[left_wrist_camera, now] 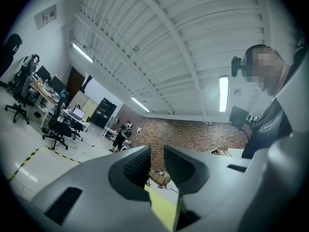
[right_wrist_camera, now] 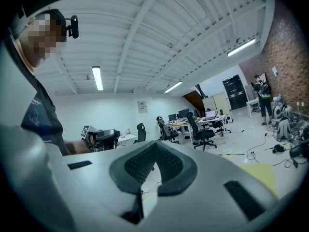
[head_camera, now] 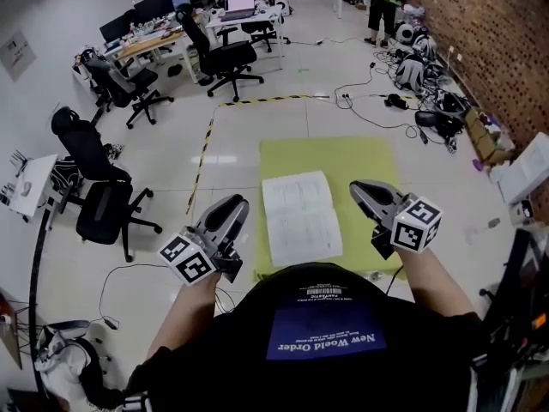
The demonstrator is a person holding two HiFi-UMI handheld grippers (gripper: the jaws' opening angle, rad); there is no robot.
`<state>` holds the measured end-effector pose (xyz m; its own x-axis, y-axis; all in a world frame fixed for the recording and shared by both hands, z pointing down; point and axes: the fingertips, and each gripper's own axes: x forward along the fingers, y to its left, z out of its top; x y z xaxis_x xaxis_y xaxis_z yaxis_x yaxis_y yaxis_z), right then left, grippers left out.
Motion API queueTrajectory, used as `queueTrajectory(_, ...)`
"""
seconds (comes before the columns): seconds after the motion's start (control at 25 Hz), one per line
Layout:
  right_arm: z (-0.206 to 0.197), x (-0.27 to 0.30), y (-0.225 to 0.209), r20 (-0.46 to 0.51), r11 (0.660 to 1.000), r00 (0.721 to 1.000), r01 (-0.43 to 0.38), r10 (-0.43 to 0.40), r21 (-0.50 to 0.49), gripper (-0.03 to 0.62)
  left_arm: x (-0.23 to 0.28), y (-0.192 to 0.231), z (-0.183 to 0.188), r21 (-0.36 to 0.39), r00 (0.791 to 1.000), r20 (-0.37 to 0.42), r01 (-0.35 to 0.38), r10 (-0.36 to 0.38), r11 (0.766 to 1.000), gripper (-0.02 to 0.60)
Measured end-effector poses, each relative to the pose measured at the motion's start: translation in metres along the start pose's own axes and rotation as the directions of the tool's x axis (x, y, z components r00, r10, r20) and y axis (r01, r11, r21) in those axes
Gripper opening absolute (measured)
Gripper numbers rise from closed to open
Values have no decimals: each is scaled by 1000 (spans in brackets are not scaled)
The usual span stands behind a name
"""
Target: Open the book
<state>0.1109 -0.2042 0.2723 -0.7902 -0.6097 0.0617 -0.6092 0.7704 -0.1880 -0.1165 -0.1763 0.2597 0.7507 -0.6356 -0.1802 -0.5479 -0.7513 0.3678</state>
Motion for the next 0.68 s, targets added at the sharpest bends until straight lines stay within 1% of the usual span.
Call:
queueTrajectory(0.2, -3, 2, 3, -12, 1000, 1000, -4, 3, -4, -14, -1, 1, 1, -6, 1000, 0, 0, 0, 1000, 84)
queueTrajectory(0.24, -4, 2, 3, -14, 1000, 1000, -5, 5, -6, -14, -2, 2, 1, -11, 1000, 3, -5, 5, 1000, 46)
queueTrajectory(0.32, -5, 3, 2, -17, 1000, 1000, -11, 10, -13, -14, -3, 4, 0, -17, 1000, 7, -18, 18, 1000, 38)
queueTrajectory(0.44, -6, 7, 4, -29, 1000, 999, -19, 18, -21, -14, -5, 6, -2, -18, 1000, 3, -26, 27, 999, 6)
queueTrajectory(0.68, -8, 18, 7, -48, 998, 997, -56, 54, -31, -14, -9, 8, -1, -16, 998, 10, -56, 56, 998, 8)
